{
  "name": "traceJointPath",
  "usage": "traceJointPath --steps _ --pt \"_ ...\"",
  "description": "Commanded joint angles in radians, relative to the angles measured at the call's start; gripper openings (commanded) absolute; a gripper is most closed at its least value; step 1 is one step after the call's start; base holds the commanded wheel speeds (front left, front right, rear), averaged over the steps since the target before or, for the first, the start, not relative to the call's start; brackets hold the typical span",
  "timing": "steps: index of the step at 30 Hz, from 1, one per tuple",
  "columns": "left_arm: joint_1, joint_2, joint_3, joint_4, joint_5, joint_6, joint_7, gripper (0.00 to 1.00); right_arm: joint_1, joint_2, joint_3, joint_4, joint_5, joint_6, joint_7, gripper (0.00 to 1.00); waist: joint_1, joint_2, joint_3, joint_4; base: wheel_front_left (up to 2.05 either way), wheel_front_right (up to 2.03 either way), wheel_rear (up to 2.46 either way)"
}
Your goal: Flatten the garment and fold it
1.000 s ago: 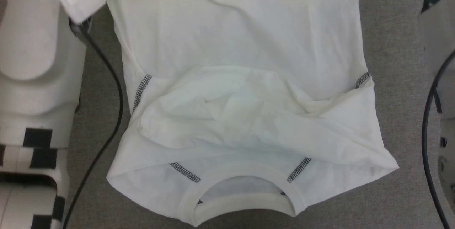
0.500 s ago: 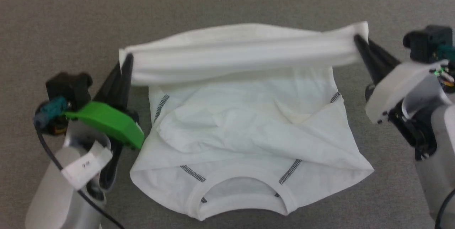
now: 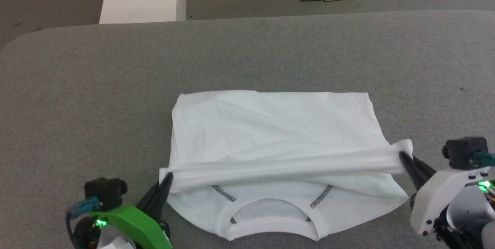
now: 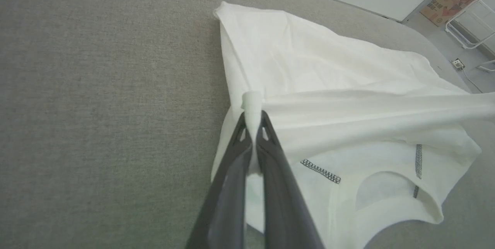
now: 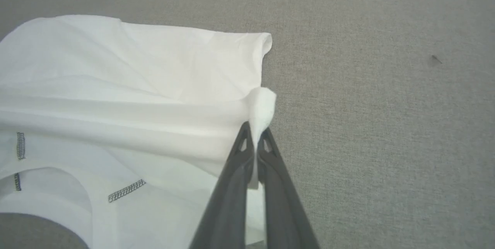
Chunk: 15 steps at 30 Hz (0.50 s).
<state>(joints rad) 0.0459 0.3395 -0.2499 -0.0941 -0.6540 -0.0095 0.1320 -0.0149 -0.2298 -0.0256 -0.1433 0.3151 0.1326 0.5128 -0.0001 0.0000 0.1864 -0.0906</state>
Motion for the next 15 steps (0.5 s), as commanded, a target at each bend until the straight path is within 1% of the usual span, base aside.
traceJointPath --steps 1,5,8,12,15 --pt "0.026 0.0 -0.002 0.013 -0.008 -0.007 0.006 0.0 0.032 0.012 -0.017 -0.006 -0.016 -0.002 0.013 0.0 0.0001 0.0 -0.01 0.013 0.0 0.0 0.0" --pt "0.059 -0.014 -0.025 0.052 -0.015 -0.015 0.001 0.0 0.107 0.041 -0.034 0.006 -0.048 -0.002 0.046 0.0 0.0001 0.0 -0.012 0.023 0.0 0.0 0.0" --pt "0.059 -0.022 -0.049 0.102 -0.007 -0.028 -0.005 0.0 0.137 0.061 -0.031 0.047 -0.063 -0.002 0.055 0.0 0.0001 0.0 -0.013 0.027 0.0 0.0 0.0" --pt "0.04 -0.036 -0.079 0.166 0.014 -0.037 -0.018 0.0 0.141 0.082 -0.015 0.119 -0.075 -0.002 0.052 0.0 0.0001 0.0 -0.012 0.025 0.0 0.0 0.0" --pt "0.021 -0.043 -0.093 0.214 0.034 -0.036 -0.031 0.0 0.128 0.087 0.003 0.18 -0.081 -0.002 0.047 0.0 0.0001 0.0 -0.01 0.023 0.0 0.0 0.0"
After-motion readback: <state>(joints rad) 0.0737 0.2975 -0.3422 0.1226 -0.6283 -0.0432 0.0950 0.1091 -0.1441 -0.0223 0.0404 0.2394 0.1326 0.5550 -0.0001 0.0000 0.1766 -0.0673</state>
